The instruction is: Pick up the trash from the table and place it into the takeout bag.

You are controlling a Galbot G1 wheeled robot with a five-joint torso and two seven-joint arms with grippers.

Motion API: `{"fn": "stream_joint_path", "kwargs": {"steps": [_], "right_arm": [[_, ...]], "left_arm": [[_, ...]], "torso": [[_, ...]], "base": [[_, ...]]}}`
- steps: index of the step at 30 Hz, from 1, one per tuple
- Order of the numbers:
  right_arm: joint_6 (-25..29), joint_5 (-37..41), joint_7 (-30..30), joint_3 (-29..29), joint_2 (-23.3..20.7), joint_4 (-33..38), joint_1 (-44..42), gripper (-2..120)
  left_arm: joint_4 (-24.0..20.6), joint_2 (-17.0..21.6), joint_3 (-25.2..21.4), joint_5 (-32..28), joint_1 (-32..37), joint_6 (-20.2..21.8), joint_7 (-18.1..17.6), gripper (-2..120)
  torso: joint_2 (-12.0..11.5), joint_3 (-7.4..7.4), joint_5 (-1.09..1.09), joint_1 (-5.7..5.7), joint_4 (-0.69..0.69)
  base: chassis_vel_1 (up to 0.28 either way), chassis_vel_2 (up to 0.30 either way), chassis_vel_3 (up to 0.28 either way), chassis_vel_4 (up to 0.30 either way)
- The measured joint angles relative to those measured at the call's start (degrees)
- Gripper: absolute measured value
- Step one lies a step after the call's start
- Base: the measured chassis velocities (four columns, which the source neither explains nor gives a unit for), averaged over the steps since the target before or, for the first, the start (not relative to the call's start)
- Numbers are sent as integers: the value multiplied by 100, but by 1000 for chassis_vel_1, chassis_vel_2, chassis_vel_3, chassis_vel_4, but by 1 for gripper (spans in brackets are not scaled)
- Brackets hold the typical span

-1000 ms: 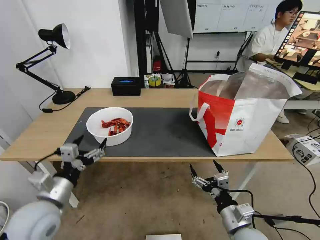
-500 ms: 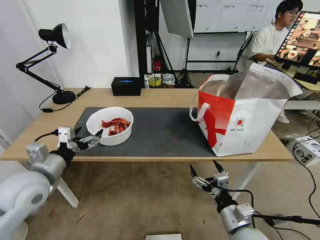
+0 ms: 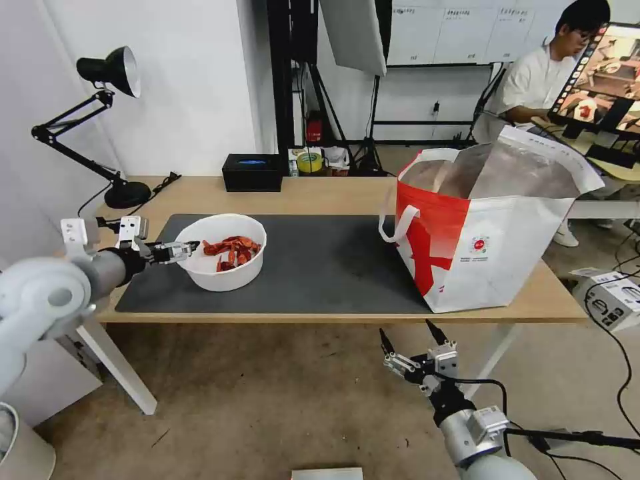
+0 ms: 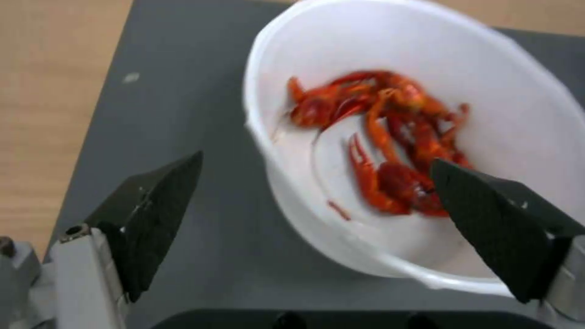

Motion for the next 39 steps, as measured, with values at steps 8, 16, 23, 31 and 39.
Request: {"fn": "stream_joint_path", "kwargs": {"steps": [8, 16, 23, 31, 39], "right_arm": [[0, 0, 0, 0, 0, 0, 0, 100], [0, 0, 0, 0, 0, 0, 0, 100], [0, 0, 0, 0, -1, 0, 0, 100], [0, 0, 0, 0, -1, 0, 0, 100], [0, 0, 0, 0, 0, 0, 0, 100]], "left_arm": [[436, -213, 443, -390, -498, 160, -182, 100], [700, -466, 788, -455, -794, 175, -372, 100], [769, -507, 847, -454, -842, 160, -462, 100], [763, -508, 934, -506, -902, 110, -470, 92], [747, -503, 1019, -524, -918, 112, -471, 63]], "torso": [[0, 0, 0, 0, 0], [0, 0, 1, 0, 0], [1, 0, 1, 0, 0], [1, -1, 1, 0, 0], [1, -1, 1, -1, 0]], "base": [[0, 0, 0, 0], [0, 0, 0, 0], [0, 0, 0, 0], [0, 0, 0, 0], [0, 0, 0, 0]]}}
